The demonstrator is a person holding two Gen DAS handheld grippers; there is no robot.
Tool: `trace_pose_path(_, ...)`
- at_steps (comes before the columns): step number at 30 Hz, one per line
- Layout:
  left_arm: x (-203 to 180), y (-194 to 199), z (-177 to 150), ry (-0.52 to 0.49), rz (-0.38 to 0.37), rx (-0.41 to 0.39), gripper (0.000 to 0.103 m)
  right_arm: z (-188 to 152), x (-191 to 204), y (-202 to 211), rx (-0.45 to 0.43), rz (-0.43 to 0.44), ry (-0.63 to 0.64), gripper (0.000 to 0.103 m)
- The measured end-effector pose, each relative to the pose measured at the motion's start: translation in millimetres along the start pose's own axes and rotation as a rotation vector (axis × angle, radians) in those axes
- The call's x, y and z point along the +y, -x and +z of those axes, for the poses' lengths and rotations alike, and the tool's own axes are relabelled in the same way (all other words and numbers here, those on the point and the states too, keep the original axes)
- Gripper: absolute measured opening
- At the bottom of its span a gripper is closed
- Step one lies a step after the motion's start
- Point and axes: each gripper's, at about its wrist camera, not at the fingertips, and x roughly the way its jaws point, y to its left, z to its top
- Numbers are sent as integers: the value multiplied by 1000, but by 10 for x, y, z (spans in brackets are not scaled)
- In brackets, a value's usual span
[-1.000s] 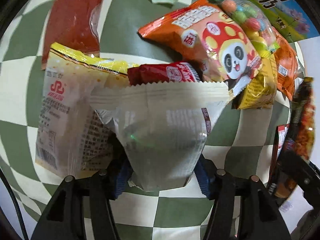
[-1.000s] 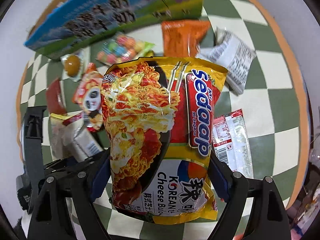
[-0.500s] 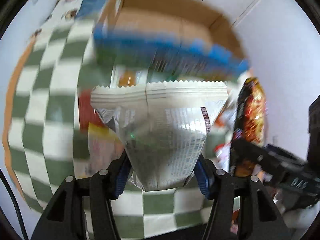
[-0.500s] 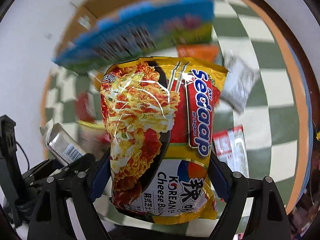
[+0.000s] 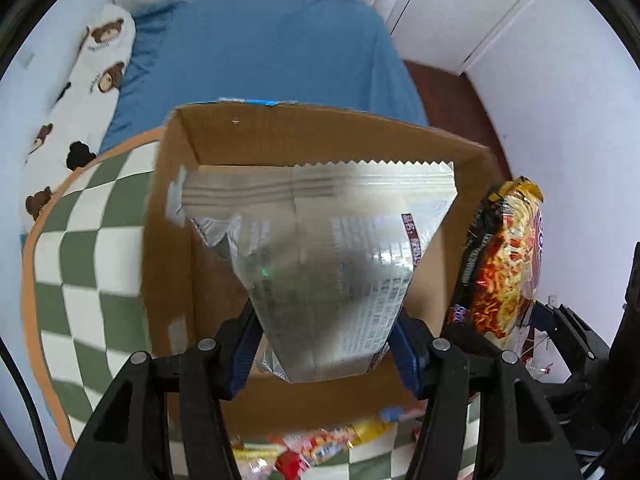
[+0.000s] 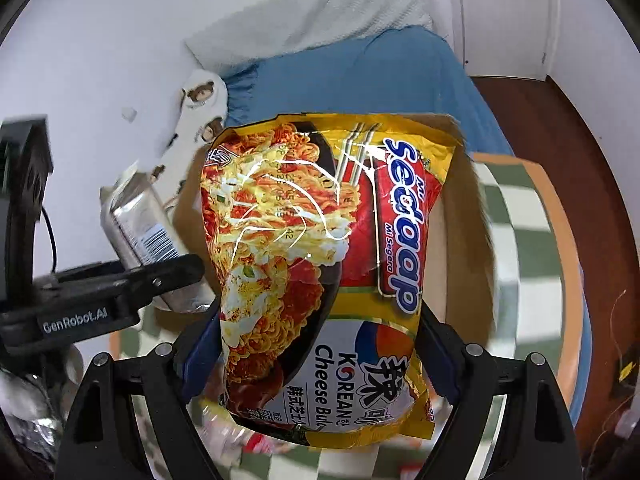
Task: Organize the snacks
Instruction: 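Lift both held packets and carry them over the cardboard box, then open both tools to drop the bread and noodle pack into the box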
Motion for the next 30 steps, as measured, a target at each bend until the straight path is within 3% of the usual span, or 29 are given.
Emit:
trace_pose_path(7, 152, -758, 407, -4, 46, 132, 56, 411, -51, -939, 119, -40, -2, 88)
trace_pose_path(11, 208, -1008, 515, 4, 79, 180, 57, 533, -190, -1366, 186, -40, -13, 89)
trace_pose_path(15, 256, -1130, 513, 36, 54, 200, 60, 568, -282, -1670, 237, -62, -8, 94)
trace_pose_path(18, 301, -1107, 469, 41, 67, 167, 80, 545, -351, -1668, 226, -80, -14, 96)
trace_pose_path(27, 231, -581, 109, 31, 138, -16, 80, 315, -451, -1223, 157, -116, -39, 96)
trace_pose_path(30, 188, -345, -49, 19, 163, -90, 80, 233, -384, -875, 103, -141, -24, 96)
